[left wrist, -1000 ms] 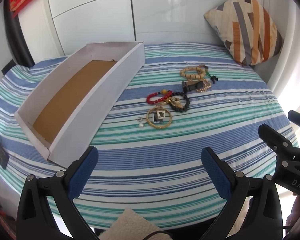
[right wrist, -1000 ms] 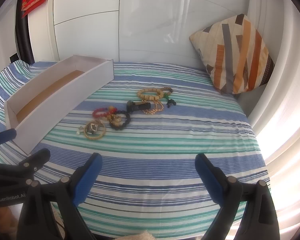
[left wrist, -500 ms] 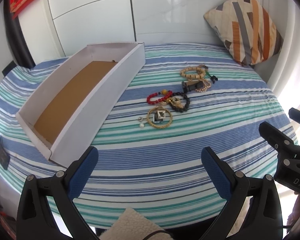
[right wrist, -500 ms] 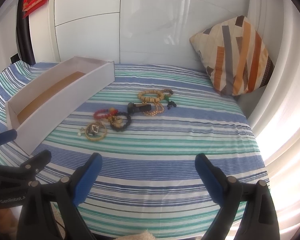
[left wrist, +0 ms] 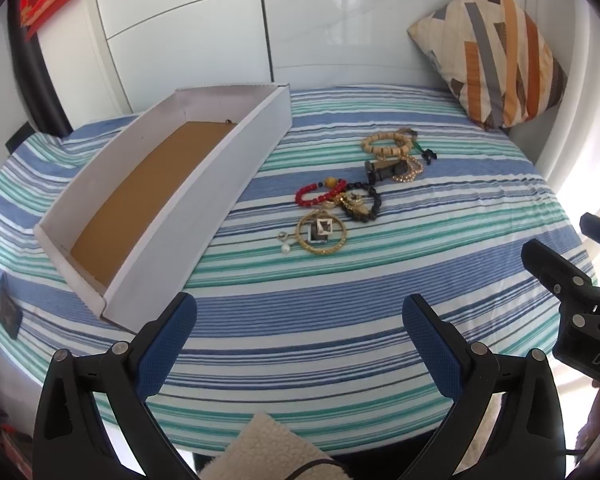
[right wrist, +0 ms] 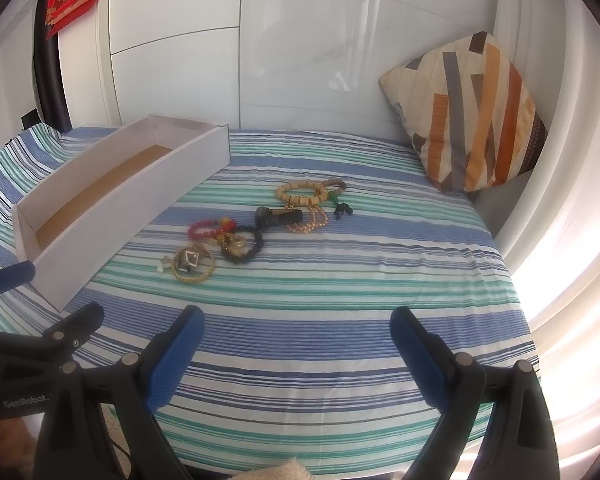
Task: Organize jewelry
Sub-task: 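Move the left tool toward the jewelry pile near the white tray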
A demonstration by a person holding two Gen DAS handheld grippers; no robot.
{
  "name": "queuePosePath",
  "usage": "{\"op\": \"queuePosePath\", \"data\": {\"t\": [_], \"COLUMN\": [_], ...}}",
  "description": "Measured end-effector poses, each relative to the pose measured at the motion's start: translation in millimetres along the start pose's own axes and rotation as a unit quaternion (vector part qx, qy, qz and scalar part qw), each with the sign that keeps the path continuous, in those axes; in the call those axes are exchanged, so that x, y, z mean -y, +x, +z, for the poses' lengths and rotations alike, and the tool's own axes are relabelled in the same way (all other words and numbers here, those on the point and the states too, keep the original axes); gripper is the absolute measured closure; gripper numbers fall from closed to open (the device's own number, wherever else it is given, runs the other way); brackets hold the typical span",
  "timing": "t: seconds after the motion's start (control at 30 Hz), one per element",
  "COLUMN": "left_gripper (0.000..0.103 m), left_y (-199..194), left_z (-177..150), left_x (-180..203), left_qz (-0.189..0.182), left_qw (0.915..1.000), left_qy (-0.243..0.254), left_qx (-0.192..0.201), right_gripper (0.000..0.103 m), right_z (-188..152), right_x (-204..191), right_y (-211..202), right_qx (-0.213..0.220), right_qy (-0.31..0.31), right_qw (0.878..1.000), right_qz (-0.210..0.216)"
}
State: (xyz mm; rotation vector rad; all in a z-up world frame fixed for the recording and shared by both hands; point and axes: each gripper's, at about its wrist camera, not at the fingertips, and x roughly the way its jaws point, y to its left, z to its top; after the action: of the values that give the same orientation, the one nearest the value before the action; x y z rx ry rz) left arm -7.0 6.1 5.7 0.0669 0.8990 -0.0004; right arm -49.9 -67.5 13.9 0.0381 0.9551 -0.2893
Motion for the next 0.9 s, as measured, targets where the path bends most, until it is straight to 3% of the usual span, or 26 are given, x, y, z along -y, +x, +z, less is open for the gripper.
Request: {"op": "queuePosePath", "data": {"t": [0.47, 0.63, 0.9], "left_gripper": [0.001, 0.001, 0.001], "left_y": [10, 9, 9], "left_z": [-6, -3, 0], "left_x": [-10, -12, -12], "left_qz": [-0.006, 0.020, 0.033], "left_qw": [0.9998, 0.9998, 0.9994], "left_qy": [-0.012, -0.004, 0.012], "left_qx": [-0.014, -0.001, 0.007], "right_gripper": [0.007, 0.007, 0.007], "right_z": [2, 4, 3], "right_x": [3, 7, 14], "right_y": [-10, -13, -11], "right_qx": [0.028, 0.041, 0.047], "right_qy": [0.011, 0.015, 0.030], "right_qw": [1.000, 0.999, 0.998], "right_qz": [-0.007, -0.006, 0.012]}}
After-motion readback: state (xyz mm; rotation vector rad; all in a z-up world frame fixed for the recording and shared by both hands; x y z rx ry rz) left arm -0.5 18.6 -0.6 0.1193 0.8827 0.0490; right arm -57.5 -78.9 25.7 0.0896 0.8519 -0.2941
